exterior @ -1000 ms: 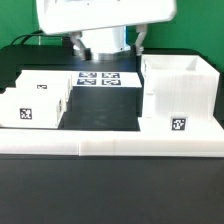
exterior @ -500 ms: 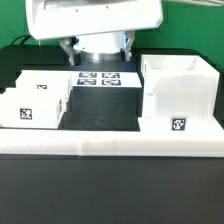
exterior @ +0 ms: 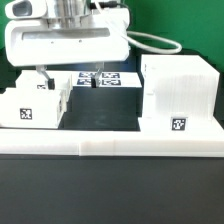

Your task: Assemble drawer

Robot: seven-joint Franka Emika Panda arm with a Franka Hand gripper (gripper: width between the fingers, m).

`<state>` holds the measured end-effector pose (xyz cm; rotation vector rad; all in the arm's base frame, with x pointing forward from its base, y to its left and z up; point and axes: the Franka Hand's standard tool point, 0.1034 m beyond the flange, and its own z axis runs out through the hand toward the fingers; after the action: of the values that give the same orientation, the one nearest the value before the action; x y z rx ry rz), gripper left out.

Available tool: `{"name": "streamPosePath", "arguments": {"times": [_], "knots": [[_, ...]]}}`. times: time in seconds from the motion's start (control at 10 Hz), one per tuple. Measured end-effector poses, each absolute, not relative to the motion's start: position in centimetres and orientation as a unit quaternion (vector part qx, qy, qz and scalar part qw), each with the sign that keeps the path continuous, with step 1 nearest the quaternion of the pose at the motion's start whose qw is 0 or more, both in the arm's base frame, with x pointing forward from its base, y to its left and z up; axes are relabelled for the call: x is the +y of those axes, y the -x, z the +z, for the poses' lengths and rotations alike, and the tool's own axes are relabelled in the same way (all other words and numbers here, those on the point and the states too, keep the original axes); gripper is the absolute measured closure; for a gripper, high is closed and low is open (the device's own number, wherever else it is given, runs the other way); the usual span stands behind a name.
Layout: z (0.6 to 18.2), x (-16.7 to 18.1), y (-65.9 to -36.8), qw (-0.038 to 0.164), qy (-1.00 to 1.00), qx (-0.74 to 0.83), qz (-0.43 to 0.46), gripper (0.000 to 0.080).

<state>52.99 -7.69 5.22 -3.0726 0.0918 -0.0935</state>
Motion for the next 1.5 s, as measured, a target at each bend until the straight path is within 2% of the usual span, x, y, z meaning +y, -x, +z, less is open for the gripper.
{"name": "streamPosePath", "arguments": {"times": [0.5,1.0,1.2,1.5], "knots": [[1.5,-8.8,-51.8,0.016,0.999,0.025,-0.025,0.0151],[1.7,-8.9,-51.9,0.018,0.999,0.022,-0.025,0.0151],[1.0,-9.3,-51.3,0.009,0.999,0.022,-0.032,0.0151],[0.7,-9.5,-51.0,0.008,0.999,0.023,-0.031,0.0151]]}}
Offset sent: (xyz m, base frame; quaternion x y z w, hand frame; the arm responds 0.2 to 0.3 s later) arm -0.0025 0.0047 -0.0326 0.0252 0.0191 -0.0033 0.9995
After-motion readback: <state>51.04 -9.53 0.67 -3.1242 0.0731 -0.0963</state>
